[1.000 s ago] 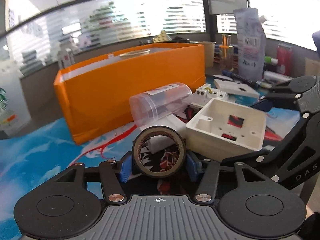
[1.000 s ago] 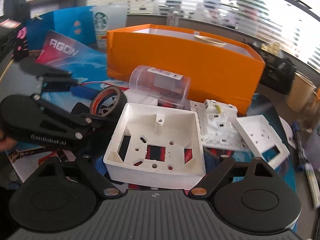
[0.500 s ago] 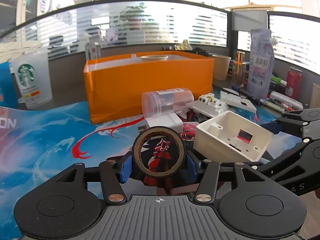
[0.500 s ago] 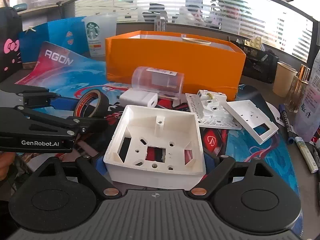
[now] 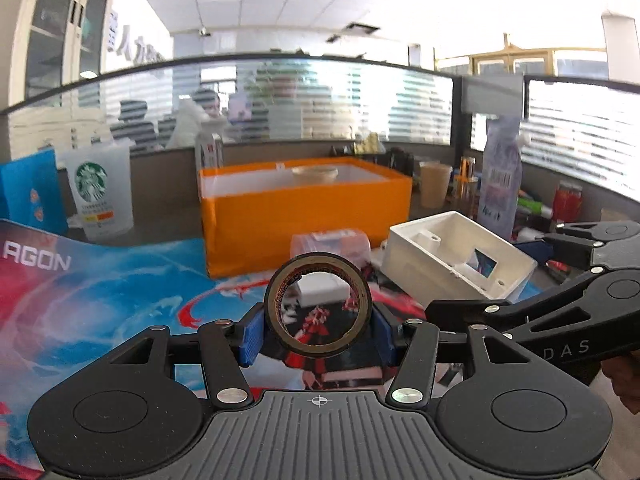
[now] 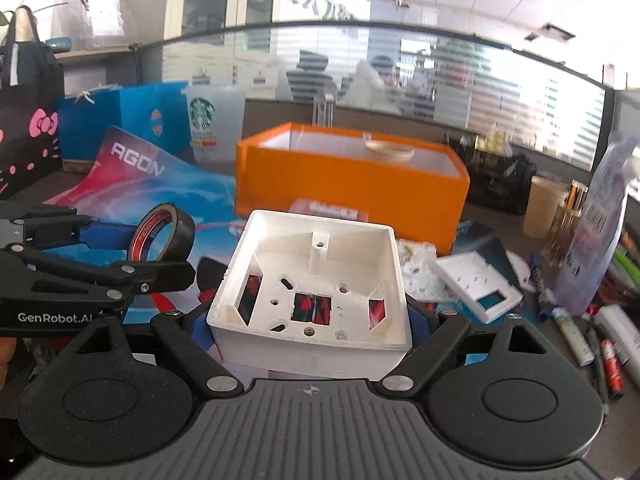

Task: Organize rigid objects
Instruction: 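Lift the tape roll and white box toward the orange box with both grippers, then lower the tape roll and white box into the orange box and open both grippers, then withdraw both tools from the orange box back over the cluttered mat, then grasp the white plug charger with the left gripper while the right grasps the white switch plate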

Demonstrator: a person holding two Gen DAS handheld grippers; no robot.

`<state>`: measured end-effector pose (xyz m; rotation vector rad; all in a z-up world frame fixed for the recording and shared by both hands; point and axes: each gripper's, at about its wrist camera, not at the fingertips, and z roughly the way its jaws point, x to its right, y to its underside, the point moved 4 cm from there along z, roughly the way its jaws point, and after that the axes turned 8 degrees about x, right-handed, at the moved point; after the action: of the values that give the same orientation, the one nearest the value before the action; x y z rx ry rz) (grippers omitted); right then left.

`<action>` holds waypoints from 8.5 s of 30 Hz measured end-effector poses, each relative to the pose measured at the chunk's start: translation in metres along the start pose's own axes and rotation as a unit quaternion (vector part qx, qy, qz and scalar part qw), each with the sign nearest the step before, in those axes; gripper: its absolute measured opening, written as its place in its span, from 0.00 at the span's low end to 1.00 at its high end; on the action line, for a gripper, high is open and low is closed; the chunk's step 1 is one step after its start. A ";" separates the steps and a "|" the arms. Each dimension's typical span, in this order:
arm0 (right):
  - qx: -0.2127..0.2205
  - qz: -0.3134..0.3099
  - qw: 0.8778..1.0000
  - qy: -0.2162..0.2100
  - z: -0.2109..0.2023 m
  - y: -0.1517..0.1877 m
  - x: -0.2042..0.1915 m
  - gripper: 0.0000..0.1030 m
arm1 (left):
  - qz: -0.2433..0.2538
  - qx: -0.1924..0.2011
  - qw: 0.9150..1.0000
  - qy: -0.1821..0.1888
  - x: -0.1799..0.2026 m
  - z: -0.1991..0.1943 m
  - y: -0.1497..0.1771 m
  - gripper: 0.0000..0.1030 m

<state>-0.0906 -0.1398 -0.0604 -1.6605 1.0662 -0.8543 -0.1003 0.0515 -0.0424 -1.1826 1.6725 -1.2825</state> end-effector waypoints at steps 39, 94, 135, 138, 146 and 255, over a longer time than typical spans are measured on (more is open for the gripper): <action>0.121 -0.001 0.992 0.039 0.001 -0.109 0.046 0.84 | 0.000 0.088 0.996 -0.026 -0.013 0.055 -0.109 0.51; 0.032 0.026 0.998 0.052 0.198 -0.136 0.119 0.81 | -0.020 -0.028 0.997 -0.064 -0.061 0.262 -0.118 0.51; -0.077 0.085 0.993 0.020 0.247 -0.080 0.128 0.81 | 0.029 -0.117 0.990 -0.071 -0.063 0.283 -0.077 0.52; -0.081 0.074 0.993 0.032 0.249 -0.079 0.125 0.81 | 0.050 -0.121 0.988 -0.083 -0.060 0.288 -0.075 0.52; -0.087 0.057 0.993 0.049 0.249 -0.076 0.120 0.81 | 0.055 -0.126 0.987 -0.087 -0.056 0.290 -0.073 0.52; -0.048 -0.004 0.999 0.021 0.069 0.048 0.074 1.00 | -0.052 -0.085 0.995 -0.013 -0.039 0.103 0.031 0.68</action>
<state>-0.0143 -0.1924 -0.1225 -1.7335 1.1470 -0.8585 -0.0010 0.0589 -0.0990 -1.3965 1.7480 -1.1990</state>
